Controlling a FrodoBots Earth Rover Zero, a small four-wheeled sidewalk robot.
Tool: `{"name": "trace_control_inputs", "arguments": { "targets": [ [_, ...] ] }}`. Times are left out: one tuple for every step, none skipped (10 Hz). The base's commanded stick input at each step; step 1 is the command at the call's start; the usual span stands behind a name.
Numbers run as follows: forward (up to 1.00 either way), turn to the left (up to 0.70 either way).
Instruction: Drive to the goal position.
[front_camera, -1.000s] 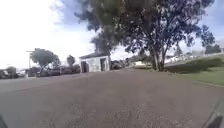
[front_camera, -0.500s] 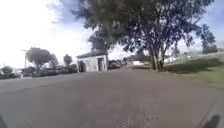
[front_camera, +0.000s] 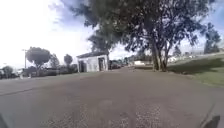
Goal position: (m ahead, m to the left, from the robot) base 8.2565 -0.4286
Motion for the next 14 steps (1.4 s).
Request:
{"name": "trace_control_inputs", "arguments": {
  "targets": [
    [0.70,-0.13],
    [0.70,-0.02],
    [0.70,-0.02],
    [0.70,-0.02],
    [0.70,-0.02],
    [0.70,-0.02],
    [0.70,-0.02],
    [0.70,-0.02],
    [0.70,-0.03],
    [0.70,-0.02],
    [0.70,-0.02],
    [0.70,-0.03],
    [0.70,-0.03],
    [0.70,-0.03]
  ]
}}
